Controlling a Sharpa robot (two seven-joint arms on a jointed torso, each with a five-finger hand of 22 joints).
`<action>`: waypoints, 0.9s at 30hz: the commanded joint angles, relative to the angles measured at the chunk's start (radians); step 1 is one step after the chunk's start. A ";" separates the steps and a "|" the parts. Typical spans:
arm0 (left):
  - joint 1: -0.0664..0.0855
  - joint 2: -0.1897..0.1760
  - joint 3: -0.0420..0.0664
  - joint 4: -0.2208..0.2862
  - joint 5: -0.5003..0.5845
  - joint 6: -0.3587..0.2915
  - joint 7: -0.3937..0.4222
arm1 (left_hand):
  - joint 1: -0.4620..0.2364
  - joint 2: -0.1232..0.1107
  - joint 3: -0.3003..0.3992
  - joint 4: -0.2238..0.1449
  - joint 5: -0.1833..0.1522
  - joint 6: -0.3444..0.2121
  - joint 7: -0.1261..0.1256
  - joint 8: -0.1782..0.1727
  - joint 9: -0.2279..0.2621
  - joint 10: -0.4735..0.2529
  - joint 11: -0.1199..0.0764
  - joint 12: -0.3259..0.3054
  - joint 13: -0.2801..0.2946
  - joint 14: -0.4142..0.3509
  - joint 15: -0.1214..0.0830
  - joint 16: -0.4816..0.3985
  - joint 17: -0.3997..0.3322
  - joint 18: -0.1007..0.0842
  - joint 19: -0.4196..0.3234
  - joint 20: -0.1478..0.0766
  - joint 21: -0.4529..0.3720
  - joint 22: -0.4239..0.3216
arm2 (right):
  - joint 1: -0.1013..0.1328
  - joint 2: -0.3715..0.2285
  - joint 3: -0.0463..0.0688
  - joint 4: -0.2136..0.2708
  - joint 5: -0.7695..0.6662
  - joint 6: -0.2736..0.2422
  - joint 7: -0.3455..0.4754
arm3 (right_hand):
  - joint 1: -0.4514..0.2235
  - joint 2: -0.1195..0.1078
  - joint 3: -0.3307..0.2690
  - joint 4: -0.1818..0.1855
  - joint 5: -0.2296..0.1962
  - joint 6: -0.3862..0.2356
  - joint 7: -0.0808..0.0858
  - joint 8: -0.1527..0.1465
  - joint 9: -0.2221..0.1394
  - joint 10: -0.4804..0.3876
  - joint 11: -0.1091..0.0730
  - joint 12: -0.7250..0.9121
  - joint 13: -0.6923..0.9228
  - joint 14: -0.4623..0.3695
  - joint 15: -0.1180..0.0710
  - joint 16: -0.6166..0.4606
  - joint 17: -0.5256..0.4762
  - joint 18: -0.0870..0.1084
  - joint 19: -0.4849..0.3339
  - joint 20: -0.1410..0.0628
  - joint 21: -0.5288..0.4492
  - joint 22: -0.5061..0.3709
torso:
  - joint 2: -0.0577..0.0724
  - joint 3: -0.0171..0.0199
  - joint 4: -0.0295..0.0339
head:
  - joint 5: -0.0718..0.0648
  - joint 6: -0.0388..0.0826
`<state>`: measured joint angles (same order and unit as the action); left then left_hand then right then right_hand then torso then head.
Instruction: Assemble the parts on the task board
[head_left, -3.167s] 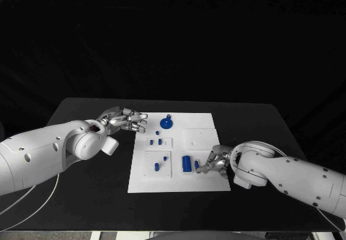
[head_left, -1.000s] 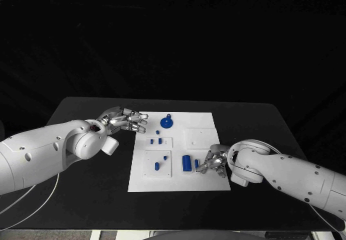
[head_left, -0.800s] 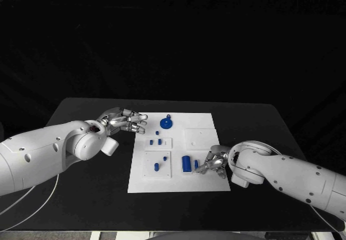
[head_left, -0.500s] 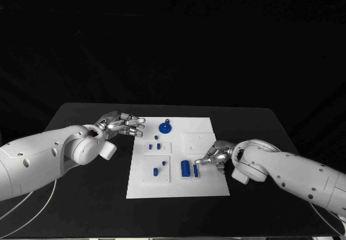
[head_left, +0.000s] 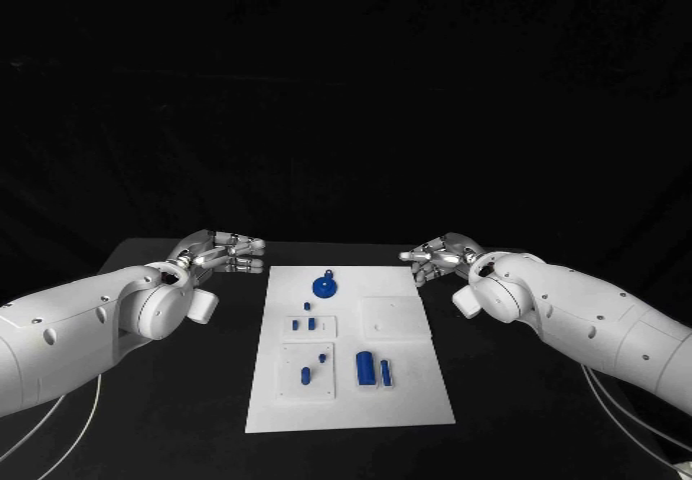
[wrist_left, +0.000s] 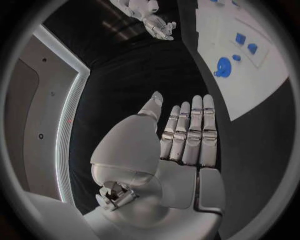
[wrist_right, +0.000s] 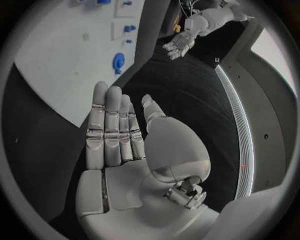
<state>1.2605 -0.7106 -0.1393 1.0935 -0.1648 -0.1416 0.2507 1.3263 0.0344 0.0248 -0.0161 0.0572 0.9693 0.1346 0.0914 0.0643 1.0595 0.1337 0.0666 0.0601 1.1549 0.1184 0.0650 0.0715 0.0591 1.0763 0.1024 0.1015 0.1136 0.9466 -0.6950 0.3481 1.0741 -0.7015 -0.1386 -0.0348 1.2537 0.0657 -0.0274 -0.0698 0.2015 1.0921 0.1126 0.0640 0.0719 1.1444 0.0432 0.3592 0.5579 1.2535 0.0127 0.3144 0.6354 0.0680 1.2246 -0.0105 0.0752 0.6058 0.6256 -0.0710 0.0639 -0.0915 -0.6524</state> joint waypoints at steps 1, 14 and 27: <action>0.006 0.021 0.002 -0.043 0.082 -0.028 0.057 | 0.000 -0.003 -0.004 -0.005 -0.001 -0.014 -0.013 -0.013 -0.002 -0.039 -0.001 -0.006 -0.001 -0.045 0.005 -0.005 -0.003 0.004 -0.021 0.009 -0.012 -0.006 | 0.008 0.028 -0.001 -0.059 0.203 -0.004 0.167 | 0.004 -0.005 0.024 -0.009 0.012 -0.041 0.013 -0.001 -0.008 -0.006 0.046 -0.211 -0.276 -0.072 0.055 -0.171 -0.168 -0.002 -0.138 0.064 -0.011 -0.160 | -0.016 0.0024 0.0025 | 0.007 0.024; 0.010 0.101 0.003 -0.179 0.099 -0.019 0.039 | -0.437 -0.034 -0.025 0.016 -0.057 -0.969 -0.135 -0.091 -0.064 -1.059 -0.134 -0.067 -0.060 -1.155 -0.118 -0.065 -0.071 -0.059 -1.076 -0.102 -0.101 -0.114 | 0.022 0.109 -0.001 -0.207 0.257 0.011 0.194 | -0.412 -0.066 0.027 0.070 -0.201 -1.092 -0.113 -0.064 -0.072 -1.144 -0.043 -0.359 -0.558 -1.253 -0.013 -0.314 -0.635 -0.068 -1.225 0.011 -0.075 -0.606 | -0.021 0.0073 0.0019 | 0.021 0.067; -0.071 0.039 0.053 0.061 0.123 -0.242 0.123 | -1.326 -0.034 -0.025 0.016 -0.057 -0.969 -0.135 -0.091 -0.064 -1.059 -0.134 -0.067 -0.060 -1.155 -0.118 -0.065 -0.071 -0.059 -1.076 -0.102 -0.101 -0.114 | 0.050 0.043 -0.119 0.033 0.408 -0.208 0.317 | -1.254 -0.066 0.027 0.070 -0.201 -1.092 -0.113 -0.064 -0.072 -1.144 -0.043 -0.359 -0.558 -1.253 -0.013 -0.314 -0.635 -0.068 -1.225 0.011 -0.075 -0.606 | -0.081 0.0702 -0.0630 | 0.090 0.053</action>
<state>1.2013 -0.6647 -0.0879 1.1230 -0.0585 -0.2593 0.3117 0.3092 0.0001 -0.0020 0.0041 0.0084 0.0638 0.0075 0.0077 0.0048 0.0637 0.0094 0.0074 0.0045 0.0705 0.0135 0.0078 0.0051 0.0202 0.0823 0.0188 0.0091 0.0062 0.9934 -0.6472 0.2328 1.0741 -0.3760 -0.2308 0.1999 0.2416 0.0067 -0.0011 -0.0137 0.0223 0.0879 0.0105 0.0092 0.0055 0.1031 0.0114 0.0111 0.0052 0.1102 0.0123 0.0076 0.0054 0.0288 0.0722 0.0258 0.0082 0.0059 0.5614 -0.0182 0.0192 -0.0121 -0.5972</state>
